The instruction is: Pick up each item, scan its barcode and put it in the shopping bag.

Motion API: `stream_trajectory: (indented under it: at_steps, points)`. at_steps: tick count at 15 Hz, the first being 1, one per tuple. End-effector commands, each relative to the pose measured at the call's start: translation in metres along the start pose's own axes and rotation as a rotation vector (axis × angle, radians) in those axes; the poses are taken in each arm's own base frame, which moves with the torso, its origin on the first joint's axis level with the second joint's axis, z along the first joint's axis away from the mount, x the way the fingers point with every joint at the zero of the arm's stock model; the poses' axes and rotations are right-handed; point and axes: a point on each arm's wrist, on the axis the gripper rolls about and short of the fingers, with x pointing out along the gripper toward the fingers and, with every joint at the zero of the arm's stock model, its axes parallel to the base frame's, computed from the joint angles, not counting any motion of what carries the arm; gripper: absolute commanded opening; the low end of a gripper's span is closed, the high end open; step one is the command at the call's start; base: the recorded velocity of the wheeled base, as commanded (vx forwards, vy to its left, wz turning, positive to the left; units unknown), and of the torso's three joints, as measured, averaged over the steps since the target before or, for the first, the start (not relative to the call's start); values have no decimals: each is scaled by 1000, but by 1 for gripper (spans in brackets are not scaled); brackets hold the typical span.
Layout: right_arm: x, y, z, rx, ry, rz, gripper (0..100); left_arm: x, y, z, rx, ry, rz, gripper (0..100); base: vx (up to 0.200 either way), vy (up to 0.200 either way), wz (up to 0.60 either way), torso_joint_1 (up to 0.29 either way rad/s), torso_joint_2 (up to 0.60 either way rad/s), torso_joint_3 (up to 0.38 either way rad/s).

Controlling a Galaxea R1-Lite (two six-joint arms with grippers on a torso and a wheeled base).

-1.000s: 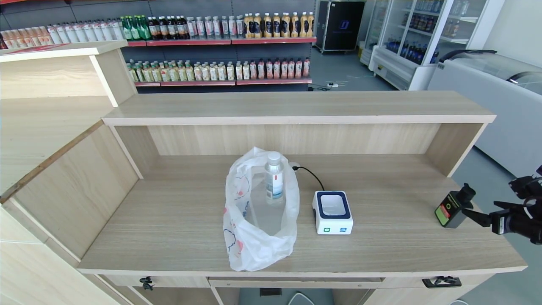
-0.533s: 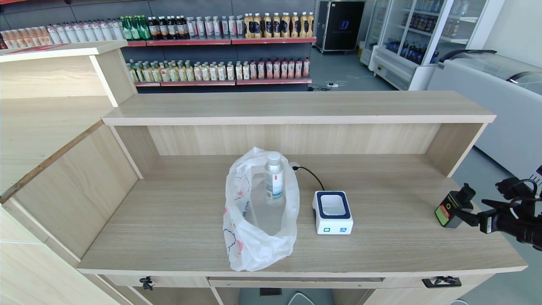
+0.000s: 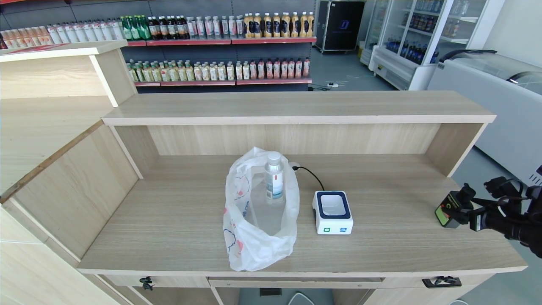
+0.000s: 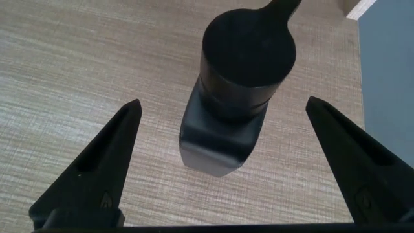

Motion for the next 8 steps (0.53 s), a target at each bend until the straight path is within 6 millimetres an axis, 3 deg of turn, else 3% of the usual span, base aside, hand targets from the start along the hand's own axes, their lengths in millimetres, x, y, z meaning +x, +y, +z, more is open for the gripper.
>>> stream_trajectory:
  at_steps: [1, 8]
  points:
    - [6, 2, -2, 1, 2, 12, 100, 0, 0, 0, 0, 0, 0, 100, 0, 0, 0, 0, 0, 0]
    - [16, 7, -6, -1, 6, 35, 100, 0, 0, 0, 0, 0, 0, 100, 0, 0, 0, 0, 0, 0]
